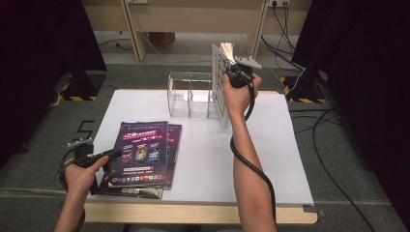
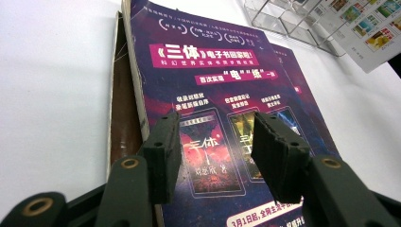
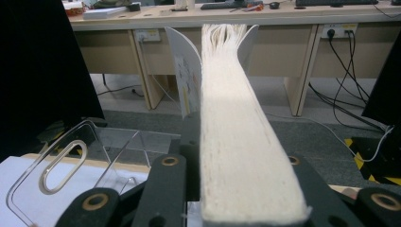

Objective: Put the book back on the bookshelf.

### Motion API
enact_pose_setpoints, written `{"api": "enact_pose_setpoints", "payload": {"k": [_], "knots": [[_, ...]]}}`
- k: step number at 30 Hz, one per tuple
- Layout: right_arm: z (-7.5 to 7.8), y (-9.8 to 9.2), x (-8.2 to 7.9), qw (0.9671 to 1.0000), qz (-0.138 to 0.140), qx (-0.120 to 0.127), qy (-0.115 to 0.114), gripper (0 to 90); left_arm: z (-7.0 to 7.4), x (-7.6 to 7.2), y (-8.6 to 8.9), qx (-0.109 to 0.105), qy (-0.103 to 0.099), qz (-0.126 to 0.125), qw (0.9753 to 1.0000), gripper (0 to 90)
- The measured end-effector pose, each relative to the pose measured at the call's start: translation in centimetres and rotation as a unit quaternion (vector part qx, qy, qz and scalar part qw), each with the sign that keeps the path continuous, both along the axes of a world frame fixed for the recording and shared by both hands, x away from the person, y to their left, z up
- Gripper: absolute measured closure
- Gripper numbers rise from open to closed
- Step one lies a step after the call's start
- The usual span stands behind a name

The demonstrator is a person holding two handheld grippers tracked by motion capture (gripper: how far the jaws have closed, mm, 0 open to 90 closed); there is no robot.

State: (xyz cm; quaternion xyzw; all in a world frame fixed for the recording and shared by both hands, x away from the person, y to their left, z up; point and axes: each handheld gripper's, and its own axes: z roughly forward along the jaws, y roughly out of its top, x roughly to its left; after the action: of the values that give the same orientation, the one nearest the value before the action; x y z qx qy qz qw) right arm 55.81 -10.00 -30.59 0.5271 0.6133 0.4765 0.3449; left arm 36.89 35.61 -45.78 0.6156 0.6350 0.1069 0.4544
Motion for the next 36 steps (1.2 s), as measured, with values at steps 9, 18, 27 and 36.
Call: {"api": "enact_pose_setpoints", "payload": {"k": [9,18,27,36], "knots": [[0.1,0.0,0.6,1.0,-0.005,0.002,-0.003,74.3,-0.1,0.0,0.0,0.0,0.002,0.0,1.0,51.8],[-0.3,0.1,1.2,1.0,-0.009,-0.002,-0.001,74.3,-0.1,0.0,0.1,0.0,0.001,0.001,1.0,51.8],[-0.7,0.0,1.4,0.9999,-0.015,-0.003,-0.002,74.3,-0.1,0.0,0.1,0.0,0.002,-0.001,1.0,51.8],[-1.3,0.3,0.9,0.9991,-0.041,-0.009,-0.004,73.5,0.0,-0.1,0.0,0.001,-0.001,-0.002,1.0,51.8]]}}
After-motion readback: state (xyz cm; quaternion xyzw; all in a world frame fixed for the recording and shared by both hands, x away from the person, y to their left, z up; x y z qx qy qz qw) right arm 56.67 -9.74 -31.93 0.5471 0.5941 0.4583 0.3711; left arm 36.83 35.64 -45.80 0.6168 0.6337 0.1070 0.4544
